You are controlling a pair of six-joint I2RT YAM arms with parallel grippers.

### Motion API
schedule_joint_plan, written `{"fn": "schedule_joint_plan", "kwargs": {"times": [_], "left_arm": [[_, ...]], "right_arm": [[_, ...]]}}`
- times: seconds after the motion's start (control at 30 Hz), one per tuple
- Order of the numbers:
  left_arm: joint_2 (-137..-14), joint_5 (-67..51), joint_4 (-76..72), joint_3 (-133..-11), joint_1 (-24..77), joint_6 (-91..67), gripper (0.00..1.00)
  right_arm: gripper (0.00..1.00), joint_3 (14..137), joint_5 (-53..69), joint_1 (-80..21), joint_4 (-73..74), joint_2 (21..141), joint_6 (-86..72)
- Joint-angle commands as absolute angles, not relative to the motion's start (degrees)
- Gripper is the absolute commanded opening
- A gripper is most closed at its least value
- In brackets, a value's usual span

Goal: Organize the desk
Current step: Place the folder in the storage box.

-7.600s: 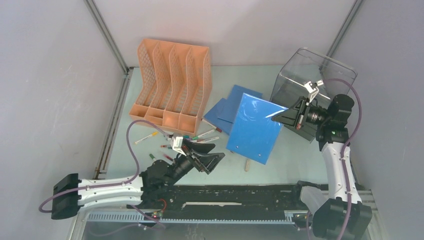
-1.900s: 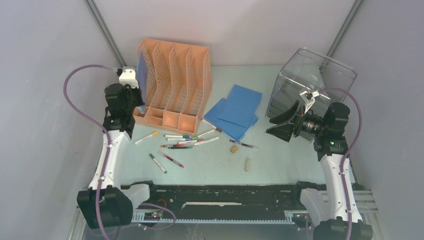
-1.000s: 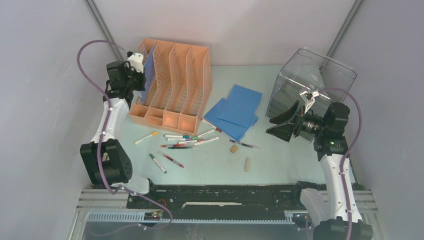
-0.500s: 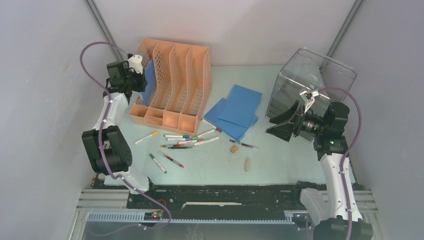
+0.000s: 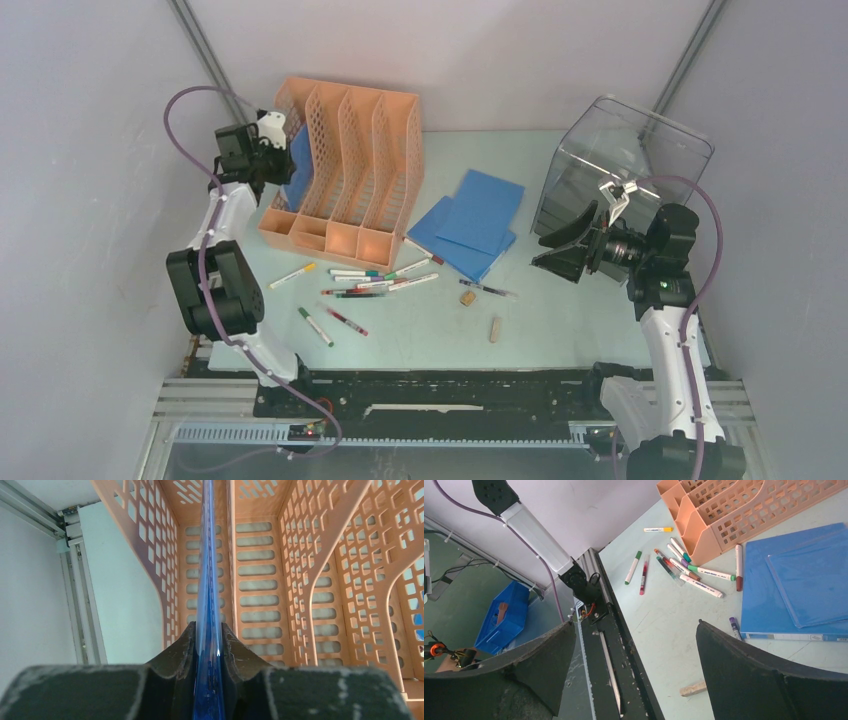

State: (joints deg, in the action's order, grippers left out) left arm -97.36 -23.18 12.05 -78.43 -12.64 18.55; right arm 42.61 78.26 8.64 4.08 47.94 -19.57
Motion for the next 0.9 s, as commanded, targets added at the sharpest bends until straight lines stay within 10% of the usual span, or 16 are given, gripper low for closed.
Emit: {"fn": "schedule_joint_plan", "kwargs": {"times": [0.0, 0.87], "left_arm": [[-98.51, -23.71, 8.43, -79.55, -13.02, 18.75, 0.10], [-72.87, -1.82, -16.79, -59.64, -13.95, -14.69, 1.00]], "right_arm": [[0.97, 44.75, 78.01, 8.94, 3.78, 47.94, -18.11], [0.97, 44.77, 77.97, 9.89, 3.94, 47.61, -17.51]]}}
